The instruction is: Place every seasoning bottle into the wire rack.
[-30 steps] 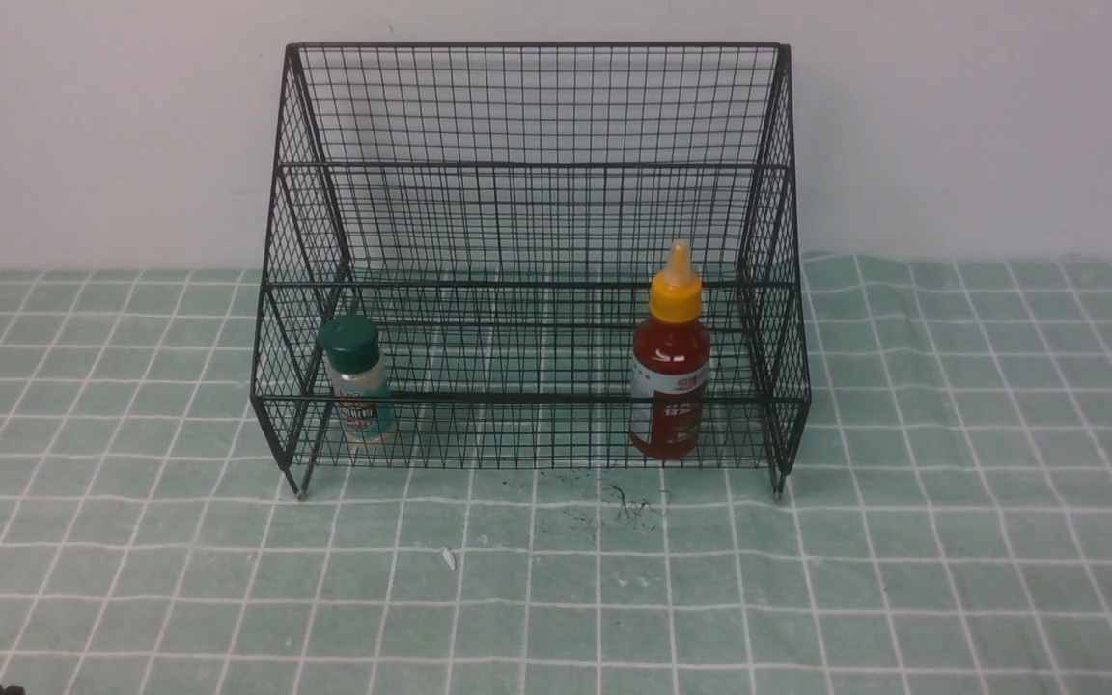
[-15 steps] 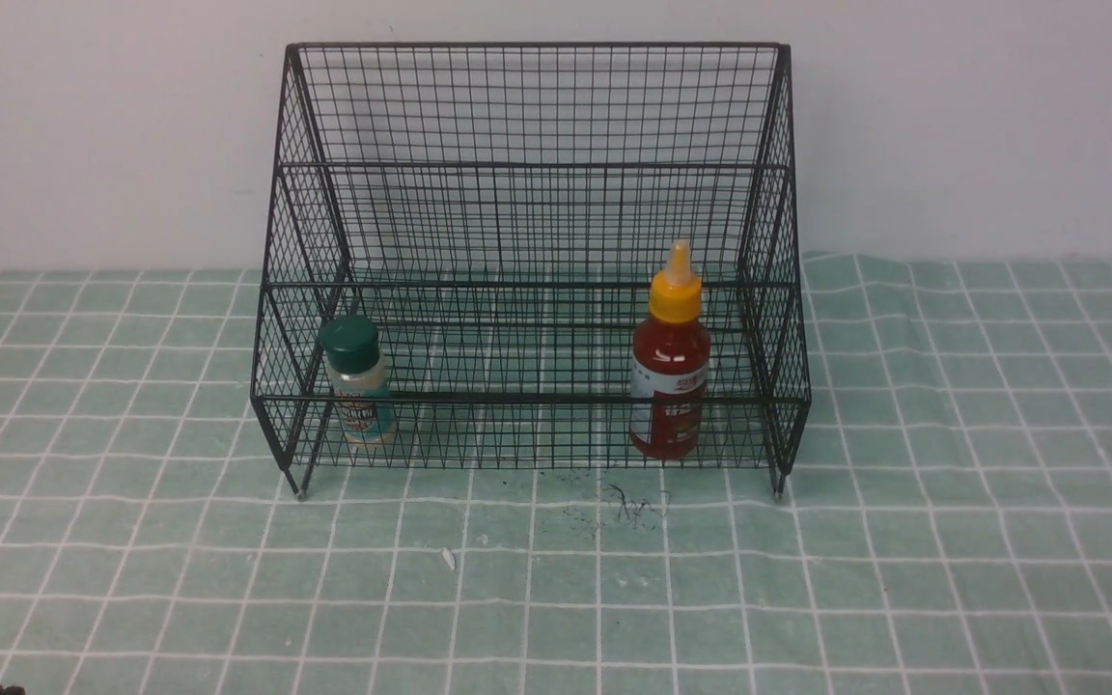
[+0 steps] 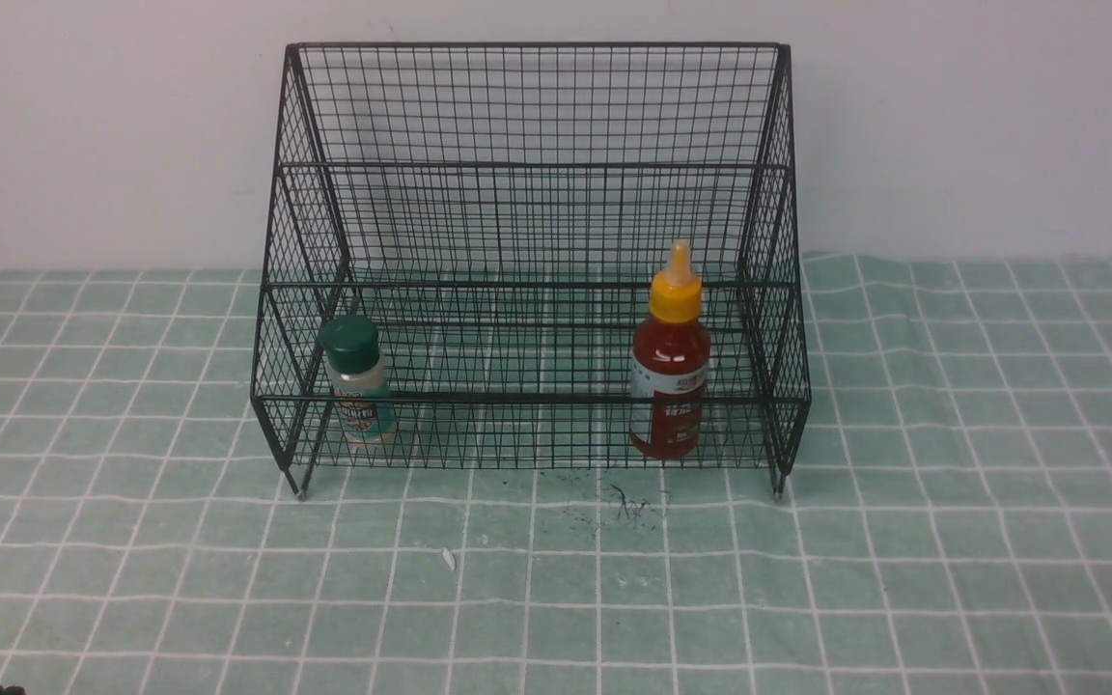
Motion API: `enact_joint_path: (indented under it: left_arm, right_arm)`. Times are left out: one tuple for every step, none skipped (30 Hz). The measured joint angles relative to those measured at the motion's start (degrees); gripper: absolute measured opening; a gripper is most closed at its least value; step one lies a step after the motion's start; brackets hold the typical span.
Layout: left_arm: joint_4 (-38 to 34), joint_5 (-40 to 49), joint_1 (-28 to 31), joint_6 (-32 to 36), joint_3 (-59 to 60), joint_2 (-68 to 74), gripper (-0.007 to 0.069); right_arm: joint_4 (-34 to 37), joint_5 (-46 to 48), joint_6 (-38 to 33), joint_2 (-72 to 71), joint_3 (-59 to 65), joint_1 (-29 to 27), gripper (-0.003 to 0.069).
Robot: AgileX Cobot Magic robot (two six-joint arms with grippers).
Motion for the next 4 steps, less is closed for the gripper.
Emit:
enact_joint_path:
  left_arm:
    - [0.0,0.0,0.0,0.0,0.0,0.0,-0.0006]
    - [0.0,0.0,0.0,0.0,0.0,0.0,-0.0006]
    - [0.0,0.0,0.0,0.0,0.0,0.0,-0.0006]
    - [0.0,0.0,0.0,0.0,0.0,0.0,-0.0006]
  right_arm:
    - [0.0,0.0,0.0,0.0,0.0,0.0,-0.0015]
    - [0.0,0.0,0.0,0.0,0.0,0.0,-0.0015]
    - [0.0,0.0,0.0,0.0,0.0,0.0,-0.0015]
    - [0.0,0.0,-0.04,0.0,0.0,0.0,-0.0015]
